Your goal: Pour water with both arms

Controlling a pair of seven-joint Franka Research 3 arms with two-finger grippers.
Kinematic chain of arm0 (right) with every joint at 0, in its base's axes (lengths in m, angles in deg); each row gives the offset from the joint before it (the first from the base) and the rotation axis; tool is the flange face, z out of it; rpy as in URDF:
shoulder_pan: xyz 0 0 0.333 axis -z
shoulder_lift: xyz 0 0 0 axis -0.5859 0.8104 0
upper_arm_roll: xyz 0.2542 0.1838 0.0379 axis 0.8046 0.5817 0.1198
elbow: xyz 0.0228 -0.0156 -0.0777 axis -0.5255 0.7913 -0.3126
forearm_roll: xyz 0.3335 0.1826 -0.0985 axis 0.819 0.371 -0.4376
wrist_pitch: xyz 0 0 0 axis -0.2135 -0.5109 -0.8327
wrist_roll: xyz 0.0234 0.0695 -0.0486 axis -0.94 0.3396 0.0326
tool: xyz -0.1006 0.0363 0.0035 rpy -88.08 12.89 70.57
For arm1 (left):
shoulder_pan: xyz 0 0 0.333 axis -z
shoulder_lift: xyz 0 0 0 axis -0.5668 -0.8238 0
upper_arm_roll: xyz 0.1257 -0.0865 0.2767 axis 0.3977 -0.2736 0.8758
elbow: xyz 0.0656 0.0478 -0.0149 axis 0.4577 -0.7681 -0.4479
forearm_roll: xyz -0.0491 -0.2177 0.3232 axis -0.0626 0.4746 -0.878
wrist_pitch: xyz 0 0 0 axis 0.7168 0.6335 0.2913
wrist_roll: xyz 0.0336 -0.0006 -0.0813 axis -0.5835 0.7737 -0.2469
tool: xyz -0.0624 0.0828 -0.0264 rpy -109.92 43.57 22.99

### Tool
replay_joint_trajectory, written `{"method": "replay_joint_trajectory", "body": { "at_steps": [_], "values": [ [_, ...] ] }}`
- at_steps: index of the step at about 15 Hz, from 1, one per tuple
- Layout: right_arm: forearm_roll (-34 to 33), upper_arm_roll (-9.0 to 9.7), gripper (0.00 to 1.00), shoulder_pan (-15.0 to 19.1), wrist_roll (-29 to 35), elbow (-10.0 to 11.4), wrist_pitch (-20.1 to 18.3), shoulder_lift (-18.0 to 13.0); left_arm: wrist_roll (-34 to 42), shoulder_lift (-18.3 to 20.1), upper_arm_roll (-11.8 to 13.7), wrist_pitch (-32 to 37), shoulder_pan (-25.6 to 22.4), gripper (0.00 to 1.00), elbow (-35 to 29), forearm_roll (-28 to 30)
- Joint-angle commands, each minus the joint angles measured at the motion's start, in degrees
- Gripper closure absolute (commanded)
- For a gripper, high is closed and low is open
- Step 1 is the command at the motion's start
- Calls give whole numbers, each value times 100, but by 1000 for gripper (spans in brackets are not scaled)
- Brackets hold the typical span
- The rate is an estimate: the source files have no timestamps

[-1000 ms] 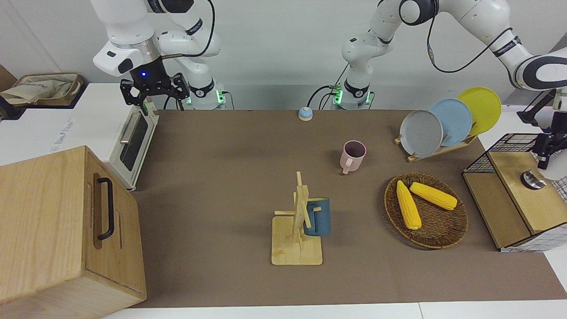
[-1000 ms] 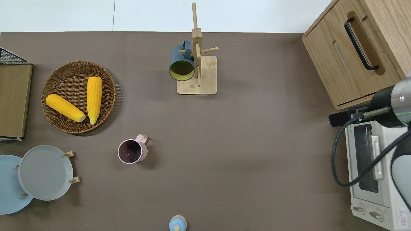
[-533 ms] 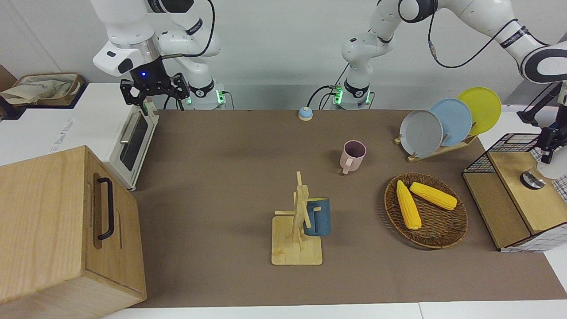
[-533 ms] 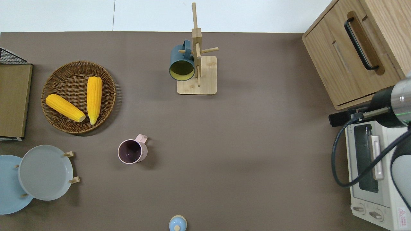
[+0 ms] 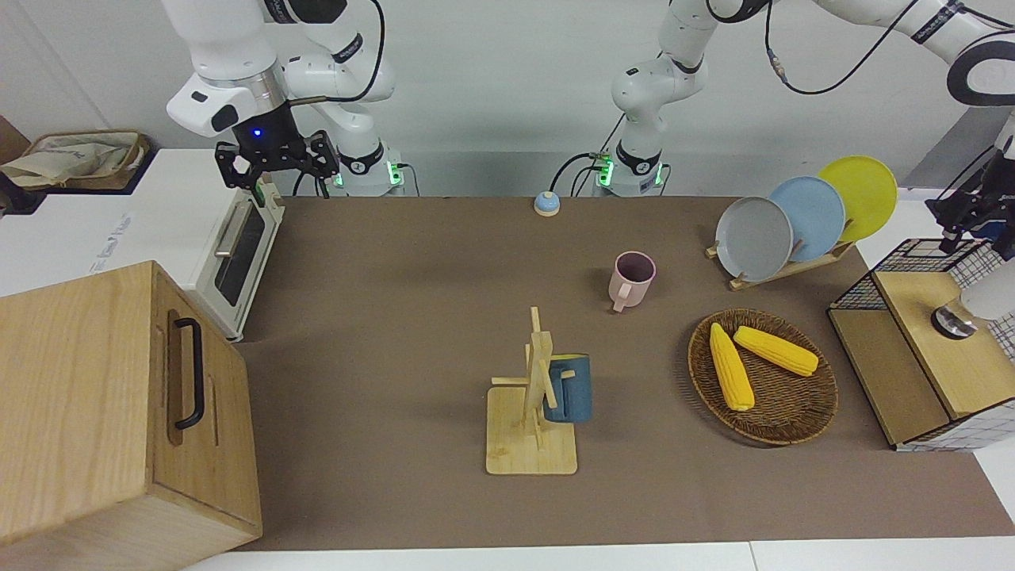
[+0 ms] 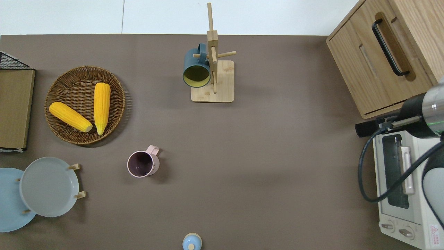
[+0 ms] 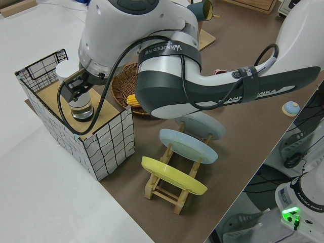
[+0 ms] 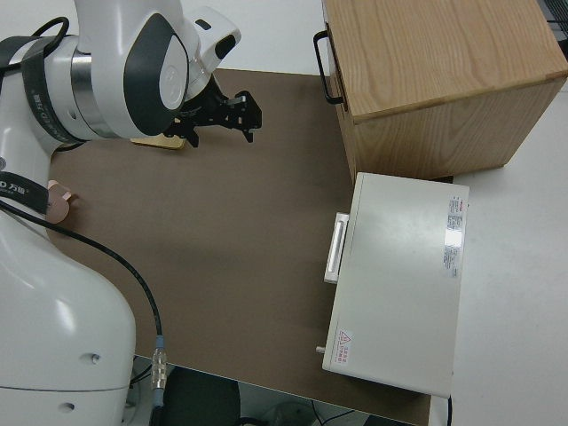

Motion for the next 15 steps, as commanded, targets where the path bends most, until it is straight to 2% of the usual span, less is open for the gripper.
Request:
{"method": "replay_joint_trajectory", "body": {
  "at_steps": [1, 4, 7, 9, 13, 15],
  "values": [
    [76, 11, 11, 23, -47, -10, -62, -8, -327, 402, -45, 650, 73, 0, -3, -814],
    [76, 3, 11, 23, -47, -10, -62, -8, -783, 744, -168, 1369, 126, 0, -11, -983],
    [76, 2, 11, 23, -47, -10, -71, -8, -846, 1008, -265, 1845, 283, 0, -55, -1157],
    [76, 2, 11, 23, -47, -10, -71, -8, -898, 1132, -405, 2047, 538, 0, -64, -1430],
    [76, 2, 11, 23, -47, -10, -62, -8, -1802, 1325, -844, 2434, 784, 0, -64, -1545],
    [76, 3, 11, 23, -47, -10, -62, -8, -2084, 1369, -1003, 2610, 1091, 0, -64, -1616]
  ]
}}
